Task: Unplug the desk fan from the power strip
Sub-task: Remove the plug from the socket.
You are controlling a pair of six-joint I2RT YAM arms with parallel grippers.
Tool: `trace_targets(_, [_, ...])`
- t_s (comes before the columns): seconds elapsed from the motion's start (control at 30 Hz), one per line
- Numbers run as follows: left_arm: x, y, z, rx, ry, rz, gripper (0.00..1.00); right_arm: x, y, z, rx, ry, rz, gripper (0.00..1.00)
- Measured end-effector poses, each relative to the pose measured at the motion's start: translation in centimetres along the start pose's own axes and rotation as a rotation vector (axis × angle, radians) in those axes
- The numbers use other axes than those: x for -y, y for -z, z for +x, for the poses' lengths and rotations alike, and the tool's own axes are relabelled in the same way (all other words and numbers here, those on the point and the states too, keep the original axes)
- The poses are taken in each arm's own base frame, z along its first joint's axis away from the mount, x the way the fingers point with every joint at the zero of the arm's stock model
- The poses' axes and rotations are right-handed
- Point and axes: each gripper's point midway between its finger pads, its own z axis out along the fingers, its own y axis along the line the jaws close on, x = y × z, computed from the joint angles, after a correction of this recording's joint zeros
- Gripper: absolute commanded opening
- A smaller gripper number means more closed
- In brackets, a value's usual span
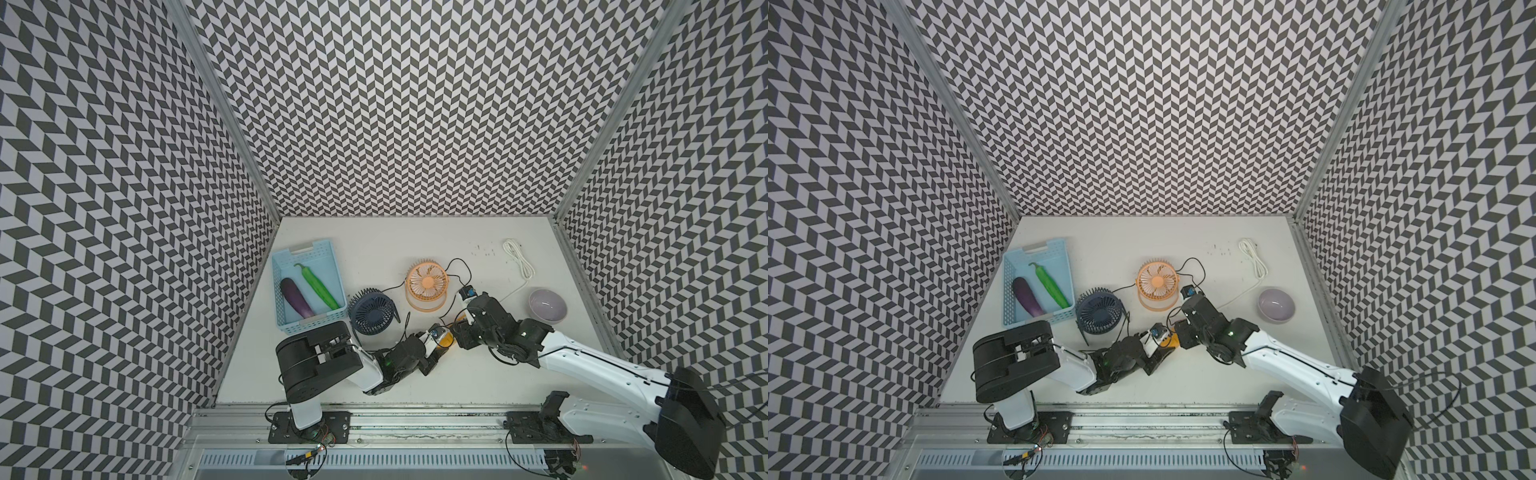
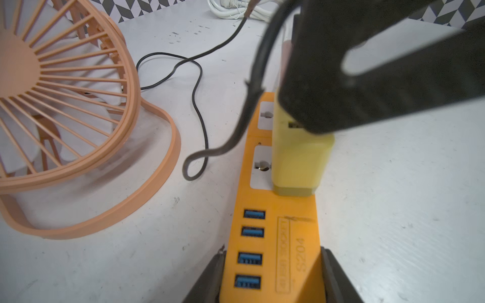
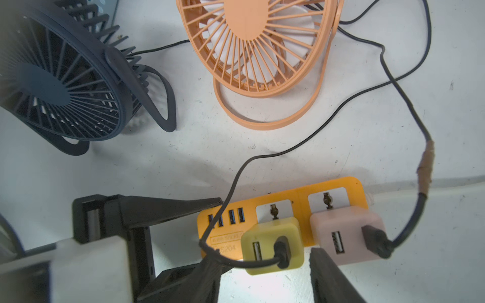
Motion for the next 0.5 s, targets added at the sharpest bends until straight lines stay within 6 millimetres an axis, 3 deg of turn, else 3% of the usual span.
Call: trace_targets(0.5, [0.0, 0.1, 0.1, -0.002, 0.001, 0.003, 0.39, 0.2, -1.4, 0.0, -0.04, 0.083, 0.04, 0.55])
